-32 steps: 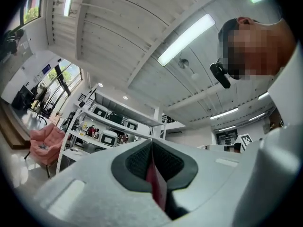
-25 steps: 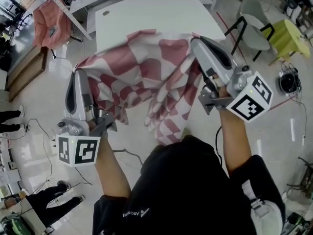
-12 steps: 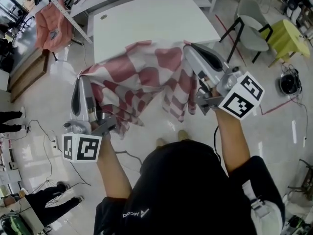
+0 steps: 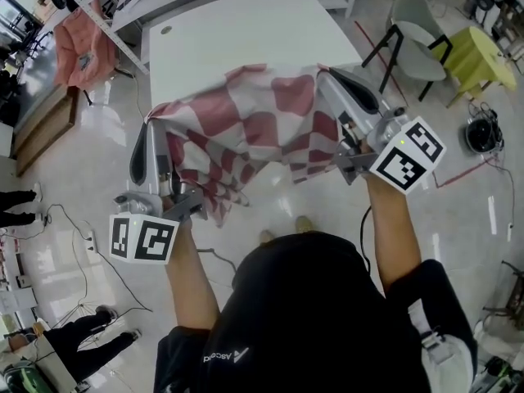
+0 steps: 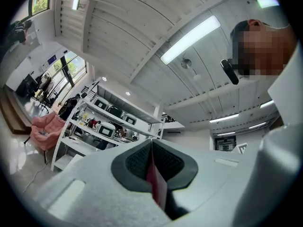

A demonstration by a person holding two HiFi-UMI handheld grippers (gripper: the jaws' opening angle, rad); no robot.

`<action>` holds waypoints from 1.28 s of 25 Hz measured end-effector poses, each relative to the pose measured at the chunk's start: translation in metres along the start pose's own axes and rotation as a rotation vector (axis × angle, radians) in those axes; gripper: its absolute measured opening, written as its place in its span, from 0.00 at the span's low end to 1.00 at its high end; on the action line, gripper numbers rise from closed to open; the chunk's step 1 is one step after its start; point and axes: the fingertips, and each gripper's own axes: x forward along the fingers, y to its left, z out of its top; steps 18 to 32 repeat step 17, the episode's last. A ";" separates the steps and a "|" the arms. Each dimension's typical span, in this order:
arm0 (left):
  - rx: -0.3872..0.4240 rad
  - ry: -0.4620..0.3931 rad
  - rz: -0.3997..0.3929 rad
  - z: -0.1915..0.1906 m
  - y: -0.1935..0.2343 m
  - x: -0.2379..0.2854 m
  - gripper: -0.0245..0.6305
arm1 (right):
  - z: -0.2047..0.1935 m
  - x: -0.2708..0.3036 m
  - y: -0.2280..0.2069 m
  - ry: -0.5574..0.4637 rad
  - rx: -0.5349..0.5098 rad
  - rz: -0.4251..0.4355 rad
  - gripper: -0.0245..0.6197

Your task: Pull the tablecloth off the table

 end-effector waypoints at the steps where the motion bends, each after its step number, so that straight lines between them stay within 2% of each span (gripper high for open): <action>1: -0.001 0.003 -0.003 0.000 0.000 0.002 0.05 | 0.000 0.000 -0.002 0.001 0.001 -0.005 0.04; 32: -0.007 0.009 -0.029 -0.003 0.000 0.009 0.05 | -0.007 -0.003 -0.003 0.012 0.007 -0.026 0.04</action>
